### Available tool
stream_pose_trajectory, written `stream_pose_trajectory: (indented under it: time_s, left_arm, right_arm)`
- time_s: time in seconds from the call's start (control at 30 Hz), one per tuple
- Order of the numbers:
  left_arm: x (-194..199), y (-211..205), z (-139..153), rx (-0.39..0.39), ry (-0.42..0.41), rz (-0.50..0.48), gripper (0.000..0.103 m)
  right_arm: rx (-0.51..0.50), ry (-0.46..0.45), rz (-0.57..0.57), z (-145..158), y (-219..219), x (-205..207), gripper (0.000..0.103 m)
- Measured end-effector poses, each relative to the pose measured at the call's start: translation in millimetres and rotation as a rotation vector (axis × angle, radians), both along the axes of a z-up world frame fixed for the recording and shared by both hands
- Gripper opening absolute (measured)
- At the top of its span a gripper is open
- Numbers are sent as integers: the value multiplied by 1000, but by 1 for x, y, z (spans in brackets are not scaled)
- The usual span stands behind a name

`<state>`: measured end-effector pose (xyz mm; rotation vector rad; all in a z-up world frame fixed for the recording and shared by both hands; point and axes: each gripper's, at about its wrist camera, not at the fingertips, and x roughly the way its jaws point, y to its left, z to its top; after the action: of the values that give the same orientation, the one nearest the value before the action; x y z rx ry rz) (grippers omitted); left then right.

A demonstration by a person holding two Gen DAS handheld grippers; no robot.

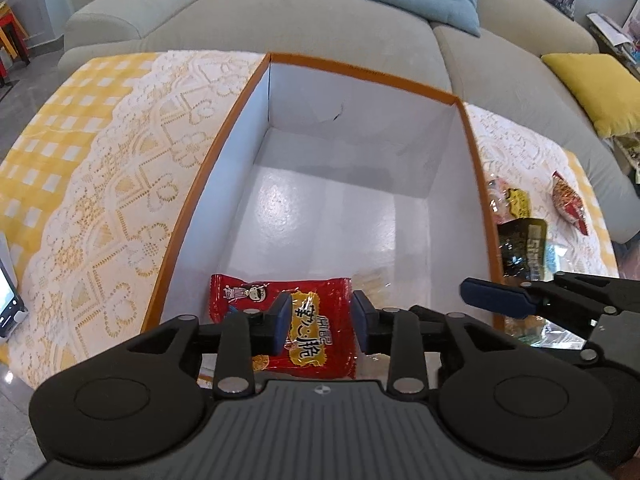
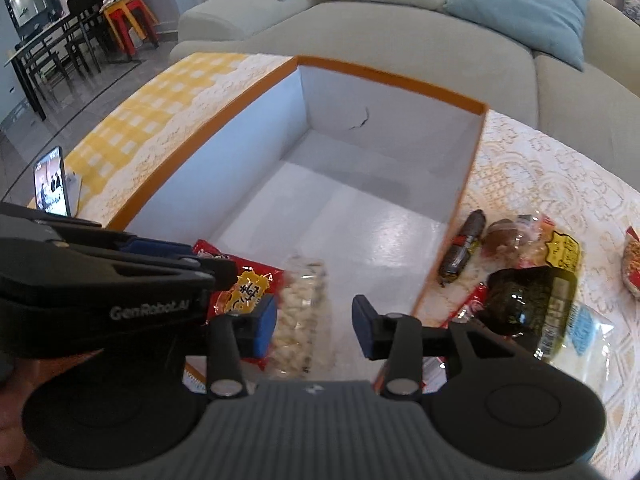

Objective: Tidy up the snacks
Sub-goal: 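Withdraw both grippers from the box back toward the snack pile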

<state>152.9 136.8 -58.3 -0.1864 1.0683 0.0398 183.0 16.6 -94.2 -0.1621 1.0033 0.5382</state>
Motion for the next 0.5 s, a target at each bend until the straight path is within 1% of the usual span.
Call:
stream_pose_trajectory:
  time_s: [0.07,0.17,0.2,0.27,0.37,0.5]
  left_arm:
    - [-6,-3,8,-4,-31,3,40]
    - [-15,-7,23,-19,-99,0,46]
    - [-19,-10,28,-15,-122,-6,49]
    - [-26,-20,36,14,-165,-19,49]
    - [-33,-34,45,32,-203,-53,49]
    - [-41,-59,49,19,-219,-111,50]
  right_arm:
    - [8,-34,-15,8,-8,-6,41]
    - [58,-105,-61,23,-29,-17,41]
    - [70,-132,-82,28,-36,-21,41]
    - [110,-186,-113,37,-51,-28,41]
    - [163,-228,-163,48,-76,-38,41]
    - [216,-267,-226,54,-109,-52,41]
